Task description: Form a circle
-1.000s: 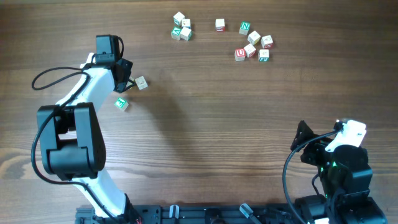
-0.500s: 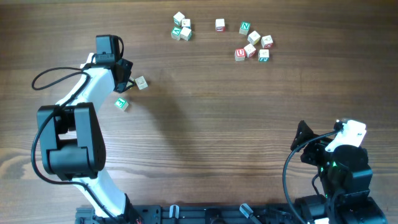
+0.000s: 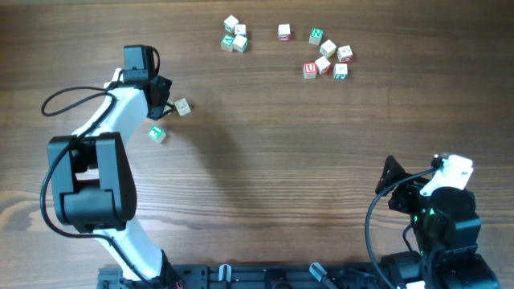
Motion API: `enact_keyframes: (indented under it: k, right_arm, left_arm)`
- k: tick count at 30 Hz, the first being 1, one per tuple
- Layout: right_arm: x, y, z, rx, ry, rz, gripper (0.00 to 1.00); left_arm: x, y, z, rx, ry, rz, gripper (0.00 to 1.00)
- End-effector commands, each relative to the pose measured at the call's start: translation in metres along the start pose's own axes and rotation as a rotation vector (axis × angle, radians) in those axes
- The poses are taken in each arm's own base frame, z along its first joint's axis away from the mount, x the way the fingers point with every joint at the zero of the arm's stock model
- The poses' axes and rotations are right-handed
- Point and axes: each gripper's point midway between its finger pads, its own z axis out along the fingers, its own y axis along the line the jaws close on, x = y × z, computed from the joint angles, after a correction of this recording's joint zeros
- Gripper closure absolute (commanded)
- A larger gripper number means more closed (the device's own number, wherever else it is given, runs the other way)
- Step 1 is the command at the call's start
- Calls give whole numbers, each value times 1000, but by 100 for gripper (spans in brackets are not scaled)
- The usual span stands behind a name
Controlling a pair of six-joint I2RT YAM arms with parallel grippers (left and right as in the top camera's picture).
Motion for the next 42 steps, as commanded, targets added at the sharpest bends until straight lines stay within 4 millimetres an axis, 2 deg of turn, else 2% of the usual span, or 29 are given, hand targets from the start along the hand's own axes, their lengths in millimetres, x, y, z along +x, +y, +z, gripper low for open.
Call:
enact_keyframes:
  k: [1,11,21,24,26,28,30,34,37,39,40,41,42]
  right_arm:
    - [2,1,2,-7,9,-12,0]
    - [2,1,2,-7,9,-12,0]
    - [2,1,2,-7,9,-12,0]
    - [2,1,2,-7,9,-12,0]
    - [2,1,2,-7,9,-12,0]
    - [2,1,2,-7,9,-12,0]
    - [2,1,2,-7,9,-12,0]
    - [2,1,2,-7,9,-12,0]
    - [2,1,2,-7,9,-12,0]
    - [2,1,2,-7,9,-12,0]
    - [2,1,2,-7,9,-12,0]
    - [2,1,2,-7,9,-12,0]
    - [2,1,2,-7,9,-12,0]
  left_arm:
    - [1,-7,-3,16,7,-5,96]
    - [0,-8,-3,21,3,-6,96]
    - [-10,-7,-3,13,-47,-8,96]
    - [-22,-7,-8,15,-75,29,96]
    - [-36,-7,-18,18,-117,39,96]
    - [-48,-13,-36,52,-144,22,95]
    - [-54,-21,-60,84,-169,86,96]
    - [-60,-3,-108,30,-203,117,96]
    - [-44,28,-143,-53,-144,125,96]
    - [-31,46,-151,-115,-97,123,94]
    - [-17,60,-152,-171,-44,146,87]
    - [-11,64,-151,-188,-24,156,83]
    - [-5,67,-149,-197,-4,163,76]
